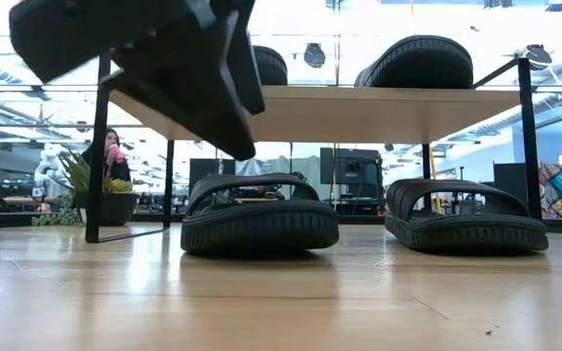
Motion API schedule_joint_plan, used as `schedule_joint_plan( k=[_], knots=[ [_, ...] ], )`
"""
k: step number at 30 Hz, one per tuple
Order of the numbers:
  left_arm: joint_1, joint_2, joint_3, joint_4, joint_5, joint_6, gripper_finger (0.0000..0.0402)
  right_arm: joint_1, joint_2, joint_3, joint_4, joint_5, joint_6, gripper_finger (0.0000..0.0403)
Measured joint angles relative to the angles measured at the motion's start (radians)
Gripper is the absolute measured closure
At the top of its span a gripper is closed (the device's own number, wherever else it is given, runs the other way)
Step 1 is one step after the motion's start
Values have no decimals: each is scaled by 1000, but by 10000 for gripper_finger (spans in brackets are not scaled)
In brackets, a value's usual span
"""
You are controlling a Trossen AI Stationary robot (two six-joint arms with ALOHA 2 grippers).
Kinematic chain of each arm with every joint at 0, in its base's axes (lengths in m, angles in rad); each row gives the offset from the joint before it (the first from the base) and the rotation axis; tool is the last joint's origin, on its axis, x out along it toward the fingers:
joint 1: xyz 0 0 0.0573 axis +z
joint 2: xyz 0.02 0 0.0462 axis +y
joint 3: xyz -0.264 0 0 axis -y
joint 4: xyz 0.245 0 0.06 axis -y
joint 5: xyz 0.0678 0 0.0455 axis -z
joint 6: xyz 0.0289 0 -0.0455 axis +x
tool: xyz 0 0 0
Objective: Pick and place slides into the shelf
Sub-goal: Put the left black slide under the shelf
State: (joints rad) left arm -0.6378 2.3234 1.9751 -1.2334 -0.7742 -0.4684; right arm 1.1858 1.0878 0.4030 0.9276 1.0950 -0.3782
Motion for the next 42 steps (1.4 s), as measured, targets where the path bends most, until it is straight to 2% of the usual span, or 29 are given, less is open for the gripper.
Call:
schedule_joint_plan(
  k=[4, 6, 11, 14, 15, 19, 27, 37, 42],
  knots=[
    [-32, 0, 0, 15, 6, -4, 133, 0, 0, 0, 0, 0, 0, 403],
    [-45, 0, 0, 55, 52, 21, 164, 0, 0, 0, 0, 0, 0, 403],
    [-50, 0, 0, 275, 241, 150, 285, -3, 0, 0, 0, 0, -1, 403],
    [-46, 0, 0, 320, 277, 172, 372, -7, 0, 0, 0, 0, -2, 403],
    [-43, 0, 0, 322, 273, 170, 386, -7, 0, 0, 0, 0, -2, 403],
    [-22, 0, -10, 338, 244, 141, 389, -7, 0, 0, 0, 0, -1, 403],
    [19, 0, -104, 444, 278, 131, 401, -7, 0, 0, -4, 0, -2, 403],
    [27, -1, -199, 439, 242, 27, 401, -7, 0, 0, -29, 0, -1, 403],
    [28, 0, -207, 374, 227, -15, 401, -7, 0, 0, -29, 0, -1, 403]
  ],
)
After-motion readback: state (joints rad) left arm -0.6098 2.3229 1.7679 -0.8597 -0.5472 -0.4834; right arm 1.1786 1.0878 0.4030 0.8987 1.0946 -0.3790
